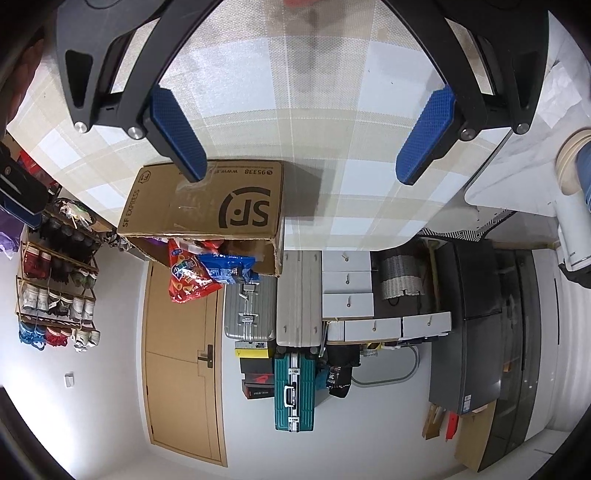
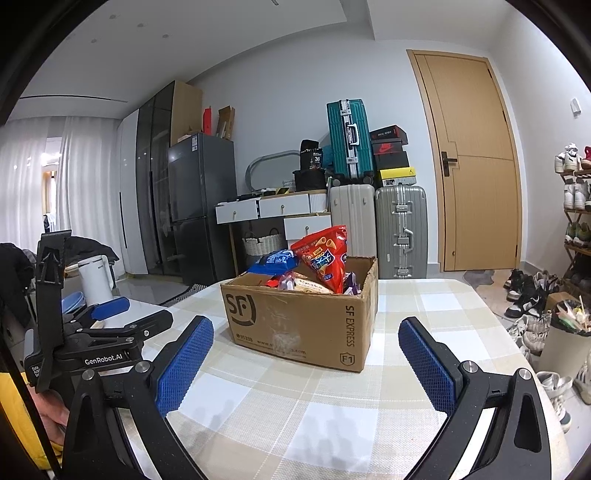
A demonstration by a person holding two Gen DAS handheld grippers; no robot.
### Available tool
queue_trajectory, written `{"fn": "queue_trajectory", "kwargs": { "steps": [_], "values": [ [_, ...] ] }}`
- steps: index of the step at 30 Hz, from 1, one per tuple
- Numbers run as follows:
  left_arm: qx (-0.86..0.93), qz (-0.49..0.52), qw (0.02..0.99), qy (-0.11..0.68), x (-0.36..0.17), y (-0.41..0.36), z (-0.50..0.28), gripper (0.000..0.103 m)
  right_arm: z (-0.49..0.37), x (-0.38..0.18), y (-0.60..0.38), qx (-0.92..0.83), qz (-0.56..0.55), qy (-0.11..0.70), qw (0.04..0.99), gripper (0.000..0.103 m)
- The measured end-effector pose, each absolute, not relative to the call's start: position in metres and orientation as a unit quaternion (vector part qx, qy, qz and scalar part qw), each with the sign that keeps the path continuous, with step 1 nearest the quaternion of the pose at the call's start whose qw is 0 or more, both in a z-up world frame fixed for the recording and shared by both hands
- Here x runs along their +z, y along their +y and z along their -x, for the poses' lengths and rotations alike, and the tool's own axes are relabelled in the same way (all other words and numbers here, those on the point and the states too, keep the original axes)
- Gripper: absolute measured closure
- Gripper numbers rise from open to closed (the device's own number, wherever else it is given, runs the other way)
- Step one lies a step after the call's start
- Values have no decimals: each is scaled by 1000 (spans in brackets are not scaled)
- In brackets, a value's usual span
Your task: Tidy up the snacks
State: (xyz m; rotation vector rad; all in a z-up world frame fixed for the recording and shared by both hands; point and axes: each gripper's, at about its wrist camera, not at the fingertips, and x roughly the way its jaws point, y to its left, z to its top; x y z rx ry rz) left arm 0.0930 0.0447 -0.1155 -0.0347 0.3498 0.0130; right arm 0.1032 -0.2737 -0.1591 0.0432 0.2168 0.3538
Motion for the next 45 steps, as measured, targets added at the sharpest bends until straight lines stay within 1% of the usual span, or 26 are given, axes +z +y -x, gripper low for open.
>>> {"fn": "queue_trajectory", "kwargs": {
  "steps": [45],
  "values": [
    [14,13,986,168,-117,38,-87,1,-101,-167,-270,175,-26,115,978,1]
  ]
}}
